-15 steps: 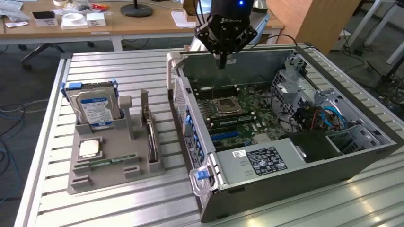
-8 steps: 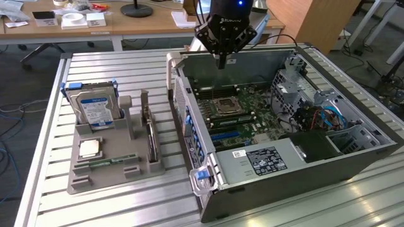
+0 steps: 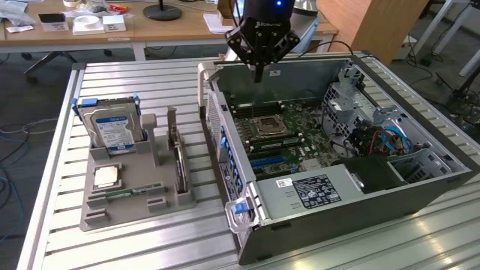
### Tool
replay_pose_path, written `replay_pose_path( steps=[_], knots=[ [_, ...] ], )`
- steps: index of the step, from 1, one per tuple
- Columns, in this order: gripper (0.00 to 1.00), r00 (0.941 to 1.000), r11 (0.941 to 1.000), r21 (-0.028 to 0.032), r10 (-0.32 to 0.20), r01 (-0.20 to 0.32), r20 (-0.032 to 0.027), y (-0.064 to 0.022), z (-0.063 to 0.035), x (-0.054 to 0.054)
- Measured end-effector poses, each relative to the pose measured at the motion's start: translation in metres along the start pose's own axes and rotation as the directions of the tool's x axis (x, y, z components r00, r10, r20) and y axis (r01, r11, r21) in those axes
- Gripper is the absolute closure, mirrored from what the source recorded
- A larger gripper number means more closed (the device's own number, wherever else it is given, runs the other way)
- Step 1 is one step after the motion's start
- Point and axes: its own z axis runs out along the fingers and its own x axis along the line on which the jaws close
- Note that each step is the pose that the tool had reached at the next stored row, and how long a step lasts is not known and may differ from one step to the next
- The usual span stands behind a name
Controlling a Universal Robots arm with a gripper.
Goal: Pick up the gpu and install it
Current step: 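Reach for the gpu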
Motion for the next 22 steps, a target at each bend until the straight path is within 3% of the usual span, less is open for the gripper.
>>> replay_pose_path(
  steps=[22],
  knots=[
    [0.89,1.0,1.0,0.0,0.0,0.0,0.0,-0.0025,-0.0009,0.033]
  ],
)
